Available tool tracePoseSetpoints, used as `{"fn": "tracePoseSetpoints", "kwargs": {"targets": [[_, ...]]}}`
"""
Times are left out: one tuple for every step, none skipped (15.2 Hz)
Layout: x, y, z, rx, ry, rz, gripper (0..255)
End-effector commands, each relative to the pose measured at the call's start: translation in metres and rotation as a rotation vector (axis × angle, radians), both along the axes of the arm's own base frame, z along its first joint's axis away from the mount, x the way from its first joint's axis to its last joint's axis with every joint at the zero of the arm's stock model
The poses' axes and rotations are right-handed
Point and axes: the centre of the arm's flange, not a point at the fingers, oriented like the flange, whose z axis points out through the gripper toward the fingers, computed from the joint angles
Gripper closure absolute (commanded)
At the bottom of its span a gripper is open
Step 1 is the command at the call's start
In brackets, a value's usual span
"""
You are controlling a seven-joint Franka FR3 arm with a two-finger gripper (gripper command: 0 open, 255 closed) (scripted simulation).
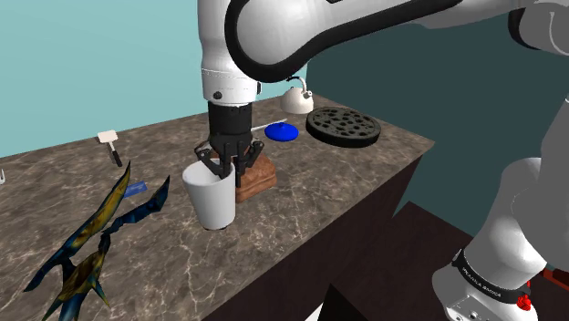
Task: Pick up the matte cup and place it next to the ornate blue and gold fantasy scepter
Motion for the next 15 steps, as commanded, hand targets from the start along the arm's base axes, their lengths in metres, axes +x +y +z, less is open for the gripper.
{"fn": "tracePoseSetpoints", "kwargs": {"targets": [[0.001,0.0,-0.009,0.001,-0.001,0.0,255],[0.001,0.0,-0.015,0.001,-0.001,0.0,255],[0.001,0.0,-0.02,0.001,-0.001,0.0,255],[0.001,0.0,-0.025,0.001,-0.001,0.0,255],[0.001,0.0,-0.03,0.001,-0.001,0.0,255],[0.001,0.0,-0.036,0.001,-0.001,0.0,255],[0.001,0.0,-0.041,0.001,-0.001,0.0,255],[0.001,0.0,-0.046,0.001,-0.001,0.0,255],[0.001,0.0,-0.052,0.001,-0.001,0.0,255],[0.001,0.0,-0.057,0.001,-0.001,0.0,255],[0.001,0.0,-0.062,0.001,-0.001,0.0,255],[0.001,0.0,-0.067,0.001,-0.001,0.0,255],[0.001,0.0,-0.073,0.001,-0.001,0.0,255],[0.001,0.0,-0.078,0.001,-0.001,0.0,255],[0.001,0.0,-0.083,0.001,-0.001,0.0,255]]}}
